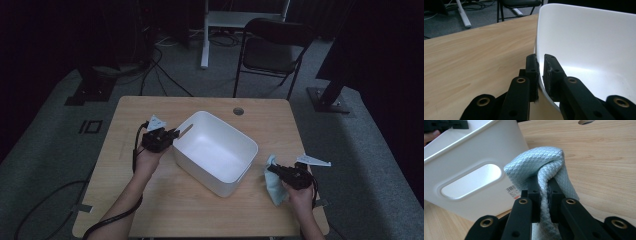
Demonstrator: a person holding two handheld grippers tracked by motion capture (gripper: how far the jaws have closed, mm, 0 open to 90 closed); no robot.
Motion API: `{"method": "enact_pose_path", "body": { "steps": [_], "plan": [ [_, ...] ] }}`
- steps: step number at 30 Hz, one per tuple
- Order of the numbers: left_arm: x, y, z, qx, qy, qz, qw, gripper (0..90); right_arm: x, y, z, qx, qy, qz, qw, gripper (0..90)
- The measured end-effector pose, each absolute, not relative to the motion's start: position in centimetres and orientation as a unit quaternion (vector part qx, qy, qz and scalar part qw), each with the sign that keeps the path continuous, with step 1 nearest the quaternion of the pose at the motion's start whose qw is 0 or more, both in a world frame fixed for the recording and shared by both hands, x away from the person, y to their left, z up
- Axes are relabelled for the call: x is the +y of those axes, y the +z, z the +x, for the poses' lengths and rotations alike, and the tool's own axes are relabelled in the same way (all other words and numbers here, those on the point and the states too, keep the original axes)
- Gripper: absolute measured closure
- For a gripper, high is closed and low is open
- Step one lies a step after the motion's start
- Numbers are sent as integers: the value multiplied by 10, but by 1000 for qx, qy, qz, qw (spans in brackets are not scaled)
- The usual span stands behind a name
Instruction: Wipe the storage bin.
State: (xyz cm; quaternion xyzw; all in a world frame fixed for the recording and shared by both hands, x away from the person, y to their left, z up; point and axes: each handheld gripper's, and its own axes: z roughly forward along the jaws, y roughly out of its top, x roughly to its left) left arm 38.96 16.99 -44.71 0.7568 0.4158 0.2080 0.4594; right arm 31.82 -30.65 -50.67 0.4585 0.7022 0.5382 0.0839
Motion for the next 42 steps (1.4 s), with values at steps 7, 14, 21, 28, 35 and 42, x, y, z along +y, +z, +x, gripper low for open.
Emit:
{"method": "enact_pose_path", "body": {
  "steps": [7,14,21,28,35,42],
  "plan": [
    [174,-447,369,429,210,751,456,797,-307,-506,318,701,540,458,85,843],
    [173,-447,334,442,218,746,447,764,-305,-506,318,702,540,458,83,843],
    [179,-448,334,435,207,747,458,693,-305,-506,318,703,539,456,84,843],
    [182,-454,344,445,177,736,479,667,-305,-506,318,703,539,456,82,843],
    [175,-451,345,439,210,740,464,808,-303,-507,319,704,539,456,80,843],
    [176,-451,355,452,230,734,452,862,-301,-504,317,706,541,450,78,843]
  ]
}}
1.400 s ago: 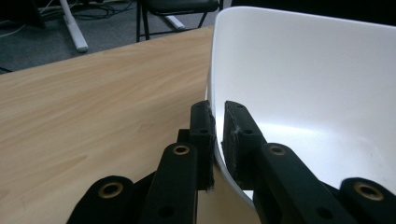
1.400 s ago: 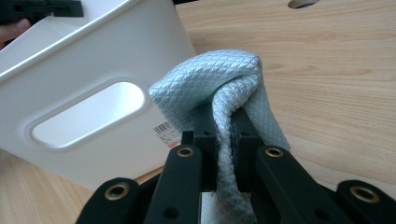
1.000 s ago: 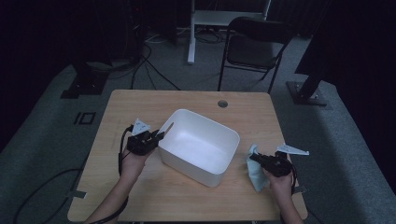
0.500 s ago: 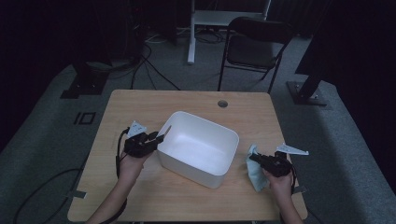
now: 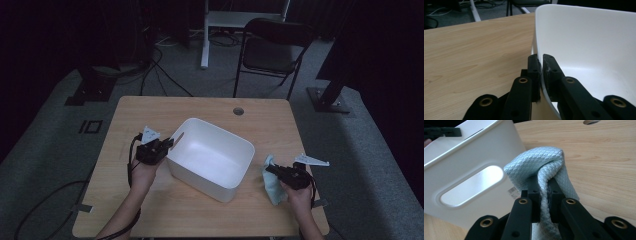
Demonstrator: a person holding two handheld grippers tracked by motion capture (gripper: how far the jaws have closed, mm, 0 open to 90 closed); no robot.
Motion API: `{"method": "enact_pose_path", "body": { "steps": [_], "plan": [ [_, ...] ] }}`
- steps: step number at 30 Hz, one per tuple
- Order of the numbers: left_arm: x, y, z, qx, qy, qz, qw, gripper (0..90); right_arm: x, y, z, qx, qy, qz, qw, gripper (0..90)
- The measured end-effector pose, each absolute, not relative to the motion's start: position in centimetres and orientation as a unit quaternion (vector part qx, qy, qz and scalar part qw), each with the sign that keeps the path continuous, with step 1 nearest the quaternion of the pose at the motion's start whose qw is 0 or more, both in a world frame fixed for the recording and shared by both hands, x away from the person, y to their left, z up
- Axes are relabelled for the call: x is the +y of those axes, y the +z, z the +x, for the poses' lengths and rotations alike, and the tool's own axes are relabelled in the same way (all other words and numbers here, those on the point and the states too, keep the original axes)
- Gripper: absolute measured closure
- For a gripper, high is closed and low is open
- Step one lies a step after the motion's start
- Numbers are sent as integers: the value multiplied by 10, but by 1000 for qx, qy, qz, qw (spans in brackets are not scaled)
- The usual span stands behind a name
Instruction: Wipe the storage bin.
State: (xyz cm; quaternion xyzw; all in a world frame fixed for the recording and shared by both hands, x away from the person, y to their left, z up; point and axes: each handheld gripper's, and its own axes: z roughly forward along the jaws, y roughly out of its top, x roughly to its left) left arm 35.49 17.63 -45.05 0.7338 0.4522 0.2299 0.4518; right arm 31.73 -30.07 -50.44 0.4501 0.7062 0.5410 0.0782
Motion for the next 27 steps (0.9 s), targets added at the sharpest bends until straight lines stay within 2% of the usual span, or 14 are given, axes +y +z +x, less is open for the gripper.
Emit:
{"method": "enact_pose_path", "body": {
  "steps": [14,27],
  "plan": [
    [184,-455,358,462,234,716,468,874,-271,-484,308,722,562,397,67,843],
    [183,-454,358,465,243,716,460,875,-246,-474,319,731,567,372,72,843]
  ]
}}
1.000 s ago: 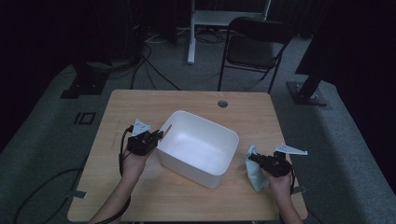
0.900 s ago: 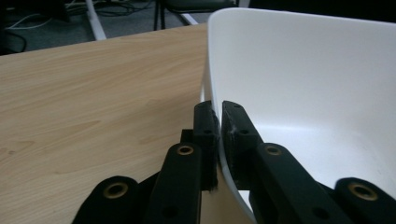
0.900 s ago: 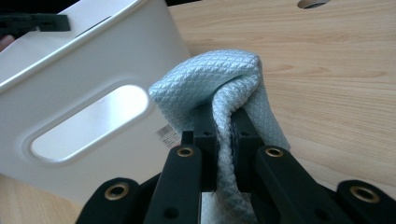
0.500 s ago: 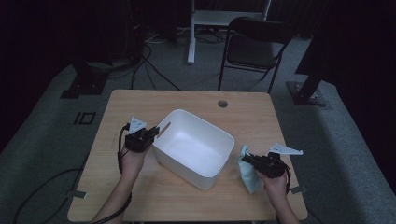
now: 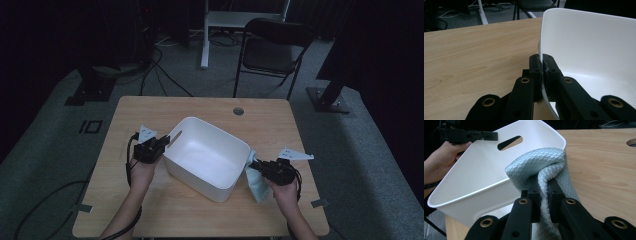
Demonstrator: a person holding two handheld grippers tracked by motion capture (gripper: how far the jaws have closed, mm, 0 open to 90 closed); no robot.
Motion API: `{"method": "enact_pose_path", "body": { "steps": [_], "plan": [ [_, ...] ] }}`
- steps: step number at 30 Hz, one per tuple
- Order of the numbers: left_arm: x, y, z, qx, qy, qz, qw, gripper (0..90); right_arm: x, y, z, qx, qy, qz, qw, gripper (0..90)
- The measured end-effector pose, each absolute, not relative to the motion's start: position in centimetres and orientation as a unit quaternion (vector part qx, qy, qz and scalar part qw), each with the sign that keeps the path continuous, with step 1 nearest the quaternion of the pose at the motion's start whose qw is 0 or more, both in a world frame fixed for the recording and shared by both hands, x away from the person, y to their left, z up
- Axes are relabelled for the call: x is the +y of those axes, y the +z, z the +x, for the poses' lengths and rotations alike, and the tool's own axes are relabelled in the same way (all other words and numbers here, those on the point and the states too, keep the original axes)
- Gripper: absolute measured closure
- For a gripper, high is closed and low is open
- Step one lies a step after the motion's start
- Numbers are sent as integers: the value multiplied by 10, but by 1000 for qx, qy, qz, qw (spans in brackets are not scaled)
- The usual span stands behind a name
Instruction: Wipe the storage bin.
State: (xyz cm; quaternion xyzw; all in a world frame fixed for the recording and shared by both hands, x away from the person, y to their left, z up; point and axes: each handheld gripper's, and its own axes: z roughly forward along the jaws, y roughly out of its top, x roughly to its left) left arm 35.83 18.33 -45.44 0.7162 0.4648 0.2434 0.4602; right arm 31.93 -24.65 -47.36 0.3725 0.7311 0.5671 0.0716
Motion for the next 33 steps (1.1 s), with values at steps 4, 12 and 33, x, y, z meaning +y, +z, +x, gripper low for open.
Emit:
{"method": "enact_pose_path", "body": {
  "steps": [4,12,33],
  "plan": [
    [183,-454,361,464,246,717,459,876,-244,-474,325,730,566,374,78,843],
    [184,-454,361,449,245,729,454,865,-244,-476,331,726,567,380,82,845],
    [182,-455,360,452,246,725,458,864,-245,-504,343,744,531,401,58,846]
  ]
}}
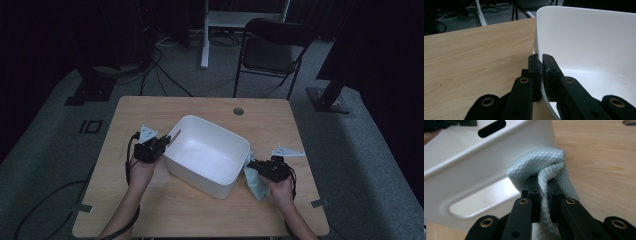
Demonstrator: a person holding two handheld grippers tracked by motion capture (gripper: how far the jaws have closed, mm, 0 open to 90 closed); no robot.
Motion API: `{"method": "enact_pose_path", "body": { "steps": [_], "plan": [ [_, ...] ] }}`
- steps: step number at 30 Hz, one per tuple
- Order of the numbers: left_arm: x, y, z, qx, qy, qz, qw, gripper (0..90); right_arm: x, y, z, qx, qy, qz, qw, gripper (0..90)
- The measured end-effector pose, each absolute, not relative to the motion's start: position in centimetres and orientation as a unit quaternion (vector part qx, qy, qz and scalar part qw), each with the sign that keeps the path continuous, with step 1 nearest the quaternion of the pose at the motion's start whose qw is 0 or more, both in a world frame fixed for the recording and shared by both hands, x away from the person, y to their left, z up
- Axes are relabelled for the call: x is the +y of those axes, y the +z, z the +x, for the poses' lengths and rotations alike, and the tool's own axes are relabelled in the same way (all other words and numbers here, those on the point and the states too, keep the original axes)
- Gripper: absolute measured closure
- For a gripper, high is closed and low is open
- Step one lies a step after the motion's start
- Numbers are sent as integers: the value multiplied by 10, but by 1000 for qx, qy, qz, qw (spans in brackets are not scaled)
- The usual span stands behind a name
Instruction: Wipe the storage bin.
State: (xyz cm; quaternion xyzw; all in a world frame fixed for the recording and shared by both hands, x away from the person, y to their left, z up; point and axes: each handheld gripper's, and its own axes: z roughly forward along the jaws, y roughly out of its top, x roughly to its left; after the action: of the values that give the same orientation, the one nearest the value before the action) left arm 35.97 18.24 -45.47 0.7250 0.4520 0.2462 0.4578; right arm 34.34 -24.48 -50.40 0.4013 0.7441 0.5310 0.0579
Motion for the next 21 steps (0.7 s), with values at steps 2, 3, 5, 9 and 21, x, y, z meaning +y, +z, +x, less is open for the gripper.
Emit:
{"method": "enact_pose_path", "body": {
  "steps": [2,3,5,9,21],
  "plan": [
    [182,-455,359,451,247,726,456,864,-244,-507,344,746,526,403,57,846],
    [182,-455,359,452,247,725,457,864,-244,-508,344,747,525,405,55,846],
    [182,-455,359,451,248,726,456,864,-244,-510,344,749,522,405,54,846],
    [181,-455,359,451,249,726,456,864,-244,-515,345,750,517,410,50,846],
    [180,-455,358,449,250,727,454,865,-242,-524,349,756,502,419,46,846]
  ]
}}
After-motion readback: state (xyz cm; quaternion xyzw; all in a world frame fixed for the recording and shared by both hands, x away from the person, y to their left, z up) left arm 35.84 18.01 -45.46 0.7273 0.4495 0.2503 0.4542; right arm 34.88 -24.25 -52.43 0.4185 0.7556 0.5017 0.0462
